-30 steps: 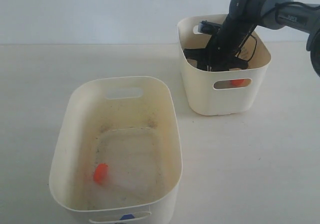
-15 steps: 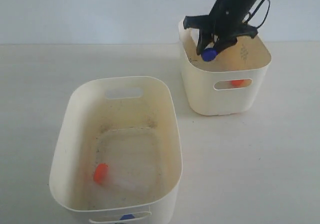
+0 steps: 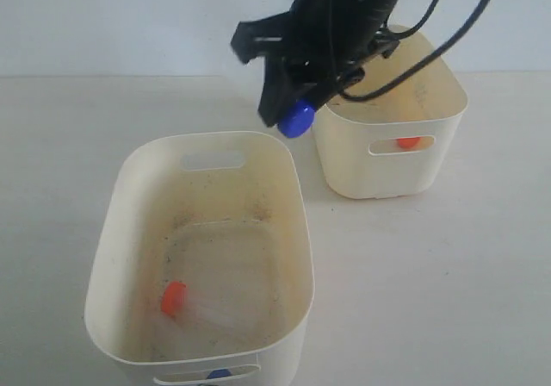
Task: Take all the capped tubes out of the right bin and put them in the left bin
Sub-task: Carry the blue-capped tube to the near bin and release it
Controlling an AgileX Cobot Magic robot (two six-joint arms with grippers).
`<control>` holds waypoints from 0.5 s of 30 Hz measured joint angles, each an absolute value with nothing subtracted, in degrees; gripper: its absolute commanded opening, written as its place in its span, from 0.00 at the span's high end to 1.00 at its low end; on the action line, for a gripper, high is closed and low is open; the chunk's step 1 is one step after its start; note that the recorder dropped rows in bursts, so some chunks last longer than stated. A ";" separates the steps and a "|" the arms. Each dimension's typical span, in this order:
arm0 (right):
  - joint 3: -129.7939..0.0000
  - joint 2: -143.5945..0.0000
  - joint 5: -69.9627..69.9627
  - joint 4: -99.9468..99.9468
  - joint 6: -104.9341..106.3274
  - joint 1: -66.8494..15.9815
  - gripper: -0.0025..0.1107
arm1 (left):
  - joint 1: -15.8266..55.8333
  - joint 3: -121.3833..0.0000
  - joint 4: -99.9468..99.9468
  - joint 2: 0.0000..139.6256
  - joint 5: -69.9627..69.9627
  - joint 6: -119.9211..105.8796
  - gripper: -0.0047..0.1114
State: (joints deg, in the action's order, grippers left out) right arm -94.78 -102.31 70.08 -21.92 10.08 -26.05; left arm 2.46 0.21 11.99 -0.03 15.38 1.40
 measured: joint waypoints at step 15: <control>-93.30 -99.20 70.21 -21.38 17.60 -34.77 0.36 | 2.46 0.21 11.99 -0.03 15.38 1.40 0.92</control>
State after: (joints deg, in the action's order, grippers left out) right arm -93.30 -99.20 70.21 -21.38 17.60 -34.77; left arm 2.46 0.21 11.99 -0.03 15.38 1.40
